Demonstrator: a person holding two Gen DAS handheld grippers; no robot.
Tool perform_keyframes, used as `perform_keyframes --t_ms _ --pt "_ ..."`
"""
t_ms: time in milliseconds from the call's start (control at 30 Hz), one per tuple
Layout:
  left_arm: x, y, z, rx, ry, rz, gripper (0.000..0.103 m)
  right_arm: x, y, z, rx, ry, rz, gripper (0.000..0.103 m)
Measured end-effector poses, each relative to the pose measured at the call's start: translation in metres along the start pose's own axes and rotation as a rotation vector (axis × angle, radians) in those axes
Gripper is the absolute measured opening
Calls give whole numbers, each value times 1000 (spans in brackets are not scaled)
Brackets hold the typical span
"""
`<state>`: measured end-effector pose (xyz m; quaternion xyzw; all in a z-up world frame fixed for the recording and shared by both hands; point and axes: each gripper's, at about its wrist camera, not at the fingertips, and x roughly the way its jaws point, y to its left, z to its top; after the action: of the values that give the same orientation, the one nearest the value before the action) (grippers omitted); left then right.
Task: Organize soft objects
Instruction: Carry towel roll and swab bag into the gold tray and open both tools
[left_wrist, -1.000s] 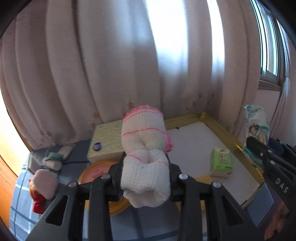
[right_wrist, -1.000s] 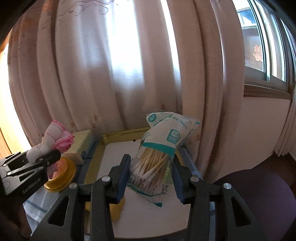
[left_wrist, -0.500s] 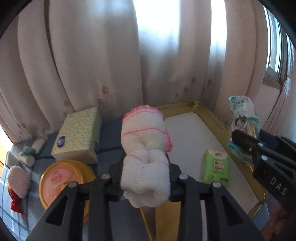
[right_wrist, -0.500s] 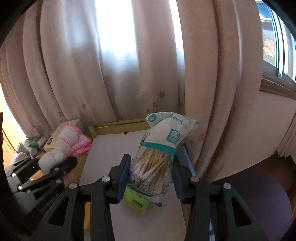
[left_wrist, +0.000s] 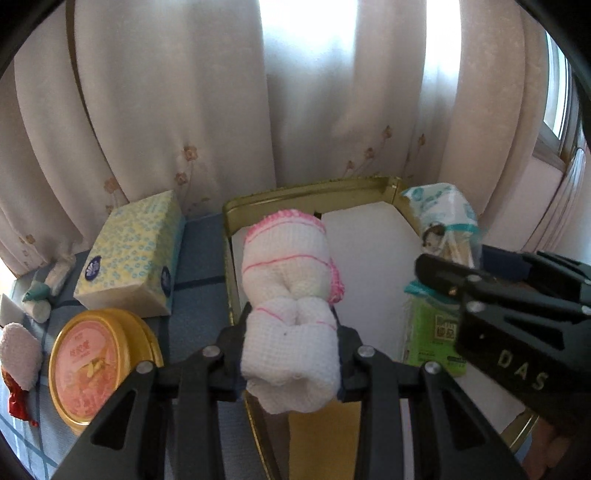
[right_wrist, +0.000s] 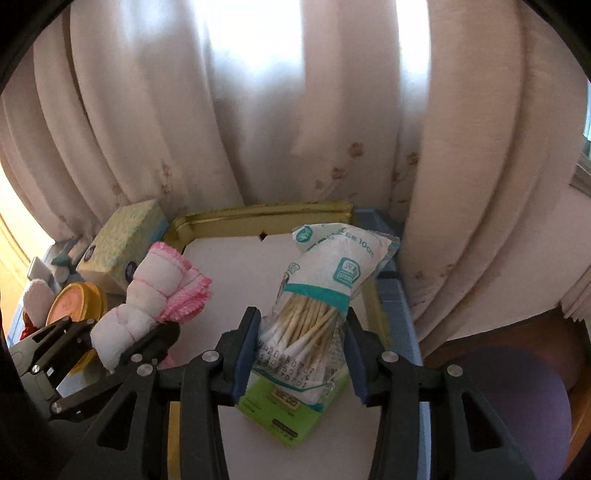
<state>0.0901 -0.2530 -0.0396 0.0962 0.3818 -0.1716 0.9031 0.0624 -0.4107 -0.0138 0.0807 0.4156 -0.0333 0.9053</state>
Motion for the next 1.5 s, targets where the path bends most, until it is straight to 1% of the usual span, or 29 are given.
perform_keyframes --t_ms 100,133,200,233,267,333,467,567,667,767,867,900,1000,1100,1267,1400,1500 --pt "-1 0 2 -2 2 -8 47 5 0 1 12 24 8 51" --pt "-2 -1 2 -2 -3 -15 54 6 -2 1 20 29 11 53" --pt "-6 -3 4 11 -15 -23 68 1 -7 1 43 14 35 58" --pt "-9 -4 4 19 -26 -12 83 -1 -9 1 54 5 45 63" --pt "-13 -5 5 22 -38 -5 95 -3 -10 1 60 -3 48 65" --pt "-23 -5 6 20 -70 -21 101 -13 -15 1 81 -39 60 67" --pt "-44 -4 9 25 -130 -34 103 -30 -23 -2 149 -97 105 67" --pt "-54 0 7 19 -145 -44 103 -44 -25 -7 200 -156 105 67" --pt "-55 4 3 9 -134 -43 103 -55 -22 -16 228 -203 77 67" --pt "-55 9 -1 4 -130 -28 103 -61 -19 -22 242 -223 62 67" --pt "-60 14 -3 -1 -135 -25 103 -68 -13 -30 248 -248 25 67" --pt "-61 16 -4 0 -138 -23 103 -72 -9 -34 249 -266 0 67" --pt "-65 22 -10 6 -157 2 103 -80 -2 -45 251 -314 -51 67" --pt "-65 30 -17 18 -161 23 103 -83 4 -55 270 -348 -67 67" --pt "-68 49 -31 13 -172 55 102 -77 15 -65 297 -337 -47 67" --pt "-74 67 -42 10 -193 83 102 -77 30 -69 286 -340 -39 67" --pt "-76 84 -49 -9 -191 93 102 -79 42 -70 282 -349 -29 67"
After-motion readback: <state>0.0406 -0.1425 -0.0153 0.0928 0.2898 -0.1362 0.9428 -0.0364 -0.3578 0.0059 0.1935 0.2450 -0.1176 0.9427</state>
